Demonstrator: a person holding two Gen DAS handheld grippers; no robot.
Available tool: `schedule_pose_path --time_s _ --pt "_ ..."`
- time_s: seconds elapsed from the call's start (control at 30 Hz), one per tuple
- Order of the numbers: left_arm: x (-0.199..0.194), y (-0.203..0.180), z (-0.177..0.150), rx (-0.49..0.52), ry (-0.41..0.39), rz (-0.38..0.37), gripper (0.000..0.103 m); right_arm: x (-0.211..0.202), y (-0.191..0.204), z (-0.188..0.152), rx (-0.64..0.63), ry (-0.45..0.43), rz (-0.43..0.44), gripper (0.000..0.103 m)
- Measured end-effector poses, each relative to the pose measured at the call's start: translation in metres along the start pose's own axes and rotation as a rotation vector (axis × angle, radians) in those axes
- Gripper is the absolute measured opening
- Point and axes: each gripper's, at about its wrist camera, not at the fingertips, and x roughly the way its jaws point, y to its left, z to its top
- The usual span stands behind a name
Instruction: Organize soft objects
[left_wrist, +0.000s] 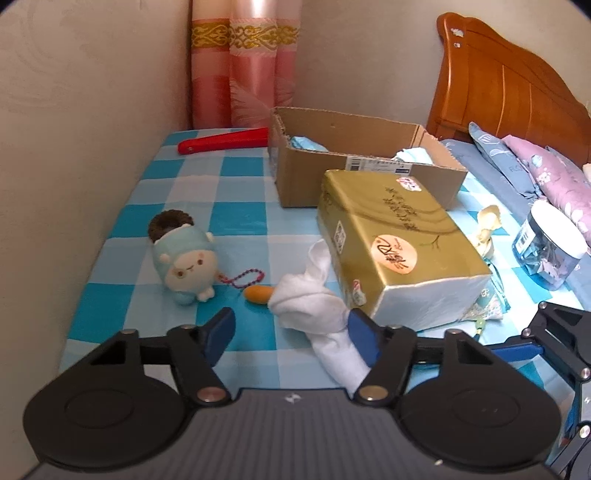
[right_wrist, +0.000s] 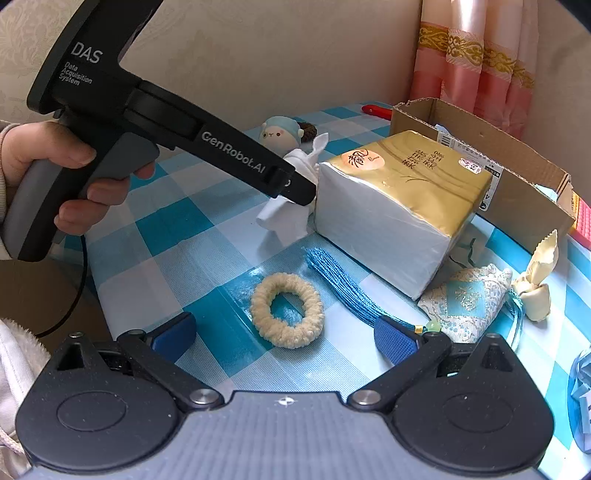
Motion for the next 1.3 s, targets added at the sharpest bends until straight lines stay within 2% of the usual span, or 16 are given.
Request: schedule_pose_path --time_s 0.03,0.1,0.17,0.37,0.63,0.7,0.77,0.8,1.03,1.17,1.3 --pt "0.001 0.0 0.0 0.002 -0.002 -0.007 0.059 0.0 0.0 0.0 0.0 0.0 0.0 0.103" --pt "0.002 0.0 0.001 -0.003 -0.006 -0.029 0.043 0.0 0.0 0.0 0.0 0.0 0.0 0.103" --pt "0.002 0.001 0.001 -0.013 -0.005 -0.061 0.032 0.0 0.0 0.0 0.001 0.0 0.0 0.103" --pt "-0.004 0.0 -0.001 -0.009 -0.012 -0.07 0.016 0.0 0.0 0.001 0.001 -0.001 0.0 0.103" --pt "-0.02 0.01 -0.004 -0.029 -0.002 -0.015 0.019 0.0 0.001 0.0 0.0 -0.003 0.0 0.103" --pt "-0.023 0.012 -0.002 -0.037 -0.01 -0.009 0.037 0.0 0.001 0.0 0.001 -0.003 0.0 0.103" --pt "-0.022 0.013 0.002 -0.046 -0.023 -0.006 0.048 0.0 0.001 0.0 0.0 -0.003 0.0 0.103" --pt "-0.021 0.012 0.005 -0.052 -0.028 -0.004 0.049 0.0 0.001 -0.001 0.001 -0.003 0.0 0.103" --pt "-0.001 0.008 0.013 -0.07 -0.022 -0.048 0.048 0.0 0.001 -0.001 0.0 -0.005 0.0 0.103" --pt "0.006 0.011 0.011 -0.095 -0.006 -0.076 0.031 0.0 0.001 -0.002 0.0 -0.005 0.0 0.103" --pt "-0.001 0.013 0.008 -0.099 -0.018 -0.084 0.029 0.0 0.001 -0.001 0.0 -0.003 0.0 0.103"
